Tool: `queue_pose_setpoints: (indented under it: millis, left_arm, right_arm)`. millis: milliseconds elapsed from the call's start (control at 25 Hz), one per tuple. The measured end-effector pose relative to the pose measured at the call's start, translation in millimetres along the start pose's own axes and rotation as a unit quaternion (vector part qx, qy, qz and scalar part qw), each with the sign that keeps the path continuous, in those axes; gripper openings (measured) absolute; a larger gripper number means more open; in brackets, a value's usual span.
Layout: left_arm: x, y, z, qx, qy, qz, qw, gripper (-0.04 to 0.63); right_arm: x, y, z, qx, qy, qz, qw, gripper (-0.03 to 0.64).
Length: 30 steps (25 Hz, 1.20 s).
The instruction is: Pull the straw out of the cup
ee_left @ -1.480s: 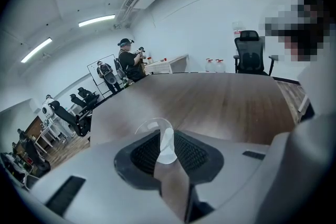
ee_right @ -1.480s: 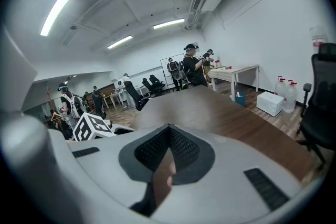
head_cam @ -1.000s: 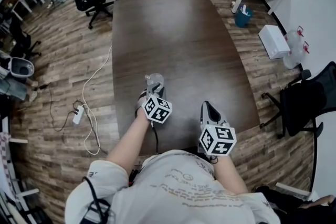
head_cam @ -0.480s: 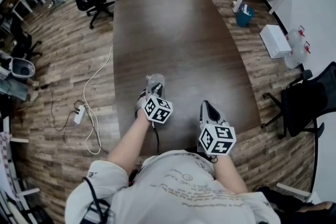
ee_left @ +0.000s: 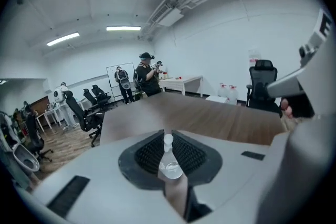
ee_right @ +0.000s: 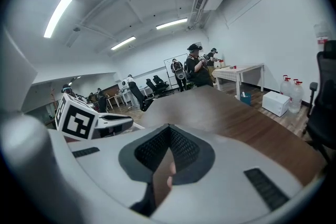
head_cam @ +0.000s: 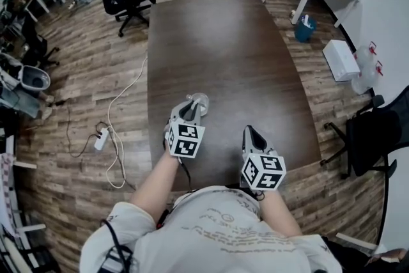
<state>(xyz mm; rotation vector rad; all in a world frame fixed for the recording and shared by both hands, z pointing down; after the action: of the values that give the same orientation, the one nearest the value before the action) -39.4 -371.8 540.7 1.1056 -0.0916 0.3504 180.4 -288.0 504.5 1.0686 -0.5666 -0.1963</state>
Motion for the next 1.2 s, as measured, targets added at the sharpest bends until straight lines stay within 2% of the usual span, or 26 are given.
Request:
queue_pose_setpoints:
  millis: [120,240,480,800,960,1200]
  left_arm:
    - [-13,-9,-22,0.023,0.003,-0.033,0.9992,0.054]
    - [-19,-16,-41,0.037,0.002,-0.047,0.9982,0.054]
    - [-38,-6,-77,0.04,-0.012,-0.072,0.9965,0.054]
    - [-53,27,-97,0.034,-0.038,-0.109,0.9927,0.054]
    - [-63,41,-100,0.039,-0.036,-0.136,0.9893,0.054]
    - [-70,45,-107,0.059,-0.037,-0.154,0.9856,0.054]
  right_arm:
    - [-8,0,6,-0.003,-0.013,-0.005,1.0,0.015]
    - [-12,-4,13,-0.005,-0.032,-0.012,0.999,0.015]
    - [-34,-16,32,0.012,-0.075,-0.039,0.996,0.015]
    - [-47,-14,51,0.004,-0.097,-0.067,0.993,0.014]
    - [-58,-13,62,0.0,-0.1,-0.071,0.992,0.014]
    - [-65,-10,70,-0.007,-0.103,-0.073,0.992,0.014]
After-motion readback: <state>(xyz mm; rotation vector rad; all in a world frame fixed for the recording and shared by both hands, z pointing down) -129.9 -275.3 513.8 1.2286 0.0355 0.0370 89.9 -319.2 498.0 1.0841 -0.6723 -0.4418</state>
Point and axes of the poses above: the fingertips, and each gripper's own axes: z forward along the fingers, x to its right, y out of its underside, the point moved 8 cm from there along -z, backward along the fingers, and after that the axes turned 12 degrees about -y, right-handed, at the moved point
